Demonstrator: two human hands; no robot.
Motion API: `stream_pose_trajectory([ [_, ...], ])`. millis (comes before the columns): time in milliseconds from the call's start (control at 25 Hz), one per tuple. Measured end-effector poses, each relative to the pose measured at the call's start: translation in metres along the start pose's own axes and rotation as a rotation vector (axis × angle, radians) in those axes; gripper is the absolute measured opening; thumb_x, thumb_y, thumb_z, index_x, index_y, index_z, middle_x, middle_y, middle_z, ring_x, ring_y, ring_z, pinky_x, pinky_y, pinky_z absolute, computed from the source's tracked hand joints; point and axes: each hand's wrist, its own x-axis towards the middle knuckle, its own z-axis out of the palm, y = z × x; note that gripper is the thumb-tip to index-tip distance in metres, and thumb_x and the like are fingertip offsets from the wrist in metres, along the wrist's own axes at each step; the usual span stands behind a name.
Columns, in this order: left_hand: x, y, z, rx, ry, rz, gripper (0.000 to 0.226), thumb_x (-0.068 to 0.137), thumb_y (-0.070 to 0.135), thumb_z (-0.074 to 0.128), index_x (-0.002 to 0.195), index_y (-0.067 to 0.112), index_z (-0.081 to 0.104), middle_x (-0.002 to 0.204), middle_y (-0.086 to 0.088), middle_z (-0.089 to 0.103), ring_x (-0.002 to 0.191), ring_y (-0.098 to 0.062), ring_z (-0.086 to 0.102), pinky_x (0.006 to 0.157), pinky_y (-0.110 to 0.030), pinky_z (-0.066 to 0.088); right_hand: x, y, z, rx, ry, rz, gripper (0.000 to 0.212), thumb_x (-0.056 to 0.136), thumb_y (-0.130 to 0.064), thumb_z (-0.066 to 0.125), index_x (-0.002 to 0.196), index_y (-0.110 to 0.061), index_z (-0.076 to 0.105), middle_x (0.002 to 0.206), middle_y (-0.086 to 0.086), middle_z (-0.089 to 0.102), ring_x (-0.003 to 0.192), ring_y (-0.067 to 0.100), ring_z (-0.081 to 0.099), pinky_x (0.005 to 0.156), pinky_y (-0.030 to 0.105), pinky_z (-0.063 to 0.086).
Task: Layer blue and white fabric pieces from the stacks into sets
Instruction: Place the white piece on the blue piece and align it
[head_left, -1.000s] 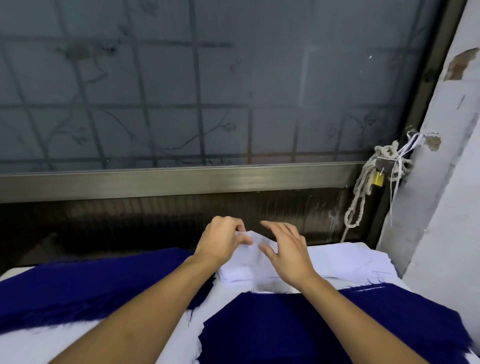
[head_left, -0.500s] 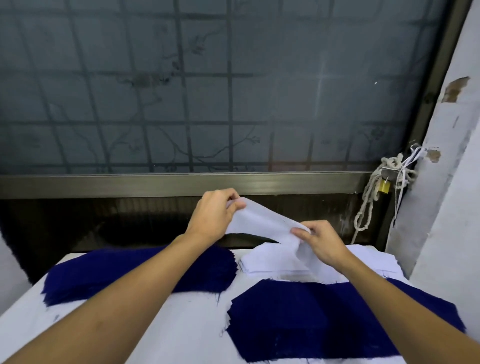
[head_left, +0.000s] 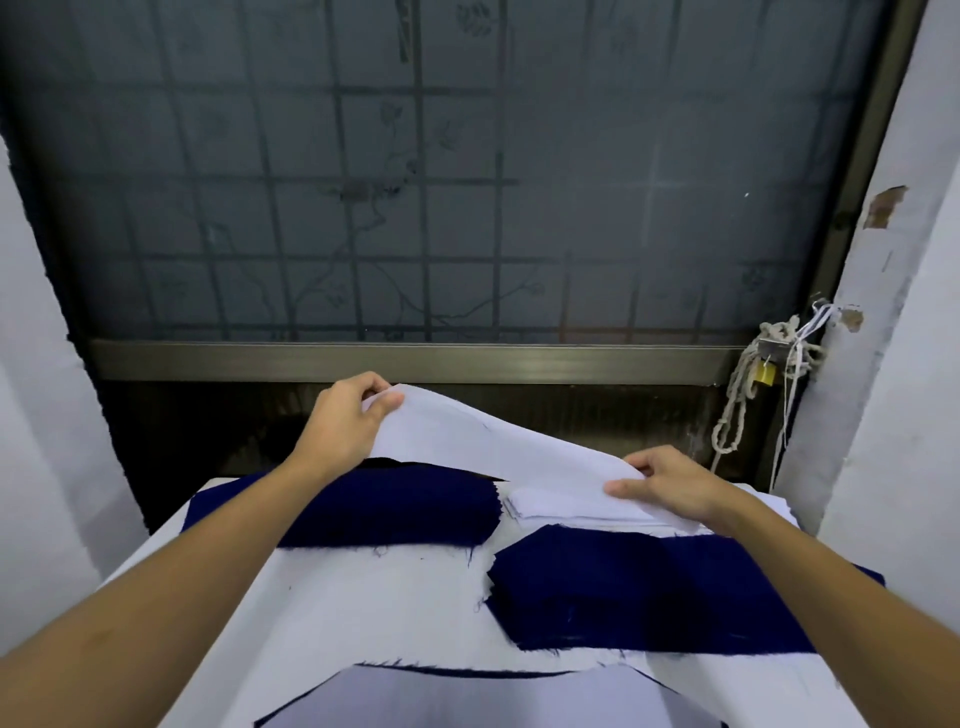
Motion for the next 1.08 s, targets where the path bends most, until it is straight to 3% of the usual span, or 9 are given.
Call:
stream_pose_trajectory([
  [120,-0.018,-0.008,-0.016,-0.010,-0.039,0.004,0.017,0.102,0.032,0.059,0.090,0.021,0.066,0.088,0.001,0.068,0.086,-0.013,0.062,0.072,-0.022,0.045,-0.011,-0.001,0.007,0.033,-0.108,0.091,0.029,0.092,-0.051,0.067,0.103,-0.027,0.077,0.101,-0.005,0.076,0.095,0.016,0.072,0.089,0.034,0.056],
  [200,-0.027,-0.013,-0.023,-0.011,-0.070,0.007,0.016,0.102,0.031,0.060,0.091,0.023,0.067,0.089,0.002,0.068,0.087,-0.012,0.063,0.074,-0.023,0.045,-0.016,-0.005,0.014,0.065,-0.120,0.158,0.035,0.093,-0.064,0.053,0.102,-0.036,0.071,0.108,-0.021,0.066,0.106,0.006,0.061,0.098,0.026,0.045],
  [280,-0.034,-0.018,-0.027,0.006,-0.089,-0.003,0.015,0.101,0.031,0.061,0.091,0.023,0.068,0.089,0.004,0.068,0.088,-0.012,0.063,0.077,-0.026,0.045,-0.017,-0.007,0.021,0.077,-0.082,0.202,0.030,0.100,-0.060,0.045,0.106,-0.037,0.064,0.118,-0.021,0.055,0.117,0.008,0.048,0.108,0.033,0.033],
  [360,-0.041,-0.024,-0.030,0.023,-0.093,-0.034,0.014,0.100,0.032,0.062,0.091,0.024,0.069,0.090,0.007,0.069,0.089,-0.011,0.063,0.081,-0.029,0.046,-0.017,-0.004,0.023,0.086,-0.025,0.154,0.017,0.102,-0.038,0.056,0.108,-0.029,0.069,0.126,-0.009,0.060,0.119,0.012,0.053,0.111,0.036,0.037],
  [480,-0.055,-0.033,-0.030,0.032,-0.095,-0.084,0.014,0.101,0.031,0.062,0.091,0.026,0.070,0.090,0.010,0.069,0.088,-0.011,0.064,0.080,-0.026,0.047,-0.028,-0.005,0.026,0.214,0.095,0.043,0.016,0.097,-0.017,0.066,0.108,-0.027,0.073,0.119,0.001,0.067,0.112,0.015,0.060,0.099,0.033,0.049],
  [680,-0.090,-0.042,-0.026,-0.111,-0.028,-0.193,0.015,0.103,0.028,0.059,0.099,0.022,0.071,0.089,0.006,0.070,0.086,-0.012,0.063,0.070,-0.025,0.047,-0.052,0.002,0.037,0.377,0.289,-0.043,0.020,0.093,-0.014,0.071,0.108,-0.027,0.074,0.116,-0.008,0.068,0.112,0.012,0.061,0.086,0.024,0.050],
  [880,-0.142,-0.050,-0.009,-0.221,0.067,-0.280,0.014,0.103,0.029,0.059,0.100,0.021,0.070,0.091,0.002,0.068,0.082,-0.018,0.063,0.052,-0.024,0.050,-0.086,0.020,0.060,0.418,0.315,-0.035,0.019,0.091,-0.017,0.075,0.105,-0.031,0.077,0.117,-0.010,0.070,0.114,0.008,0.061,0.099,0.032,0.046],
  [1000,-0.175,-0.070,0.001,-0.295,0.018,-0.369,0.017,0.101,0.031,0.062,0.090,0.023,0.072,0.081,0.002,0.069,0.071,-0.018,0.057,0.049,-0.024,0.048,-0.112,0.043,0.086,0.437,0.247,-0.027,0.020,0.092,-0.012,0.073,0.099,-0.030,0.078,0.096,0.002,0.076,0.097,0.020,0.071,0.084,0.026,0.052],
  [1080,-0.197,-0.085,0.006,-0.276,-0.020,-0.397,0.017,0.098,0.030,0.065,0.085,0.025,0.074,0.080,0.012,0.071,0.073,-0.013,0.061,0.056,-0.025,0.049,-0.126,0.058,0.100,0.370,0.216,-0.021,0.021,0.093,-0.013,0.072,0.095,-0.033,0.077,0.087,0.009,0.073,0.091,0.020,0.070,0.082,0.024,0.049],
])
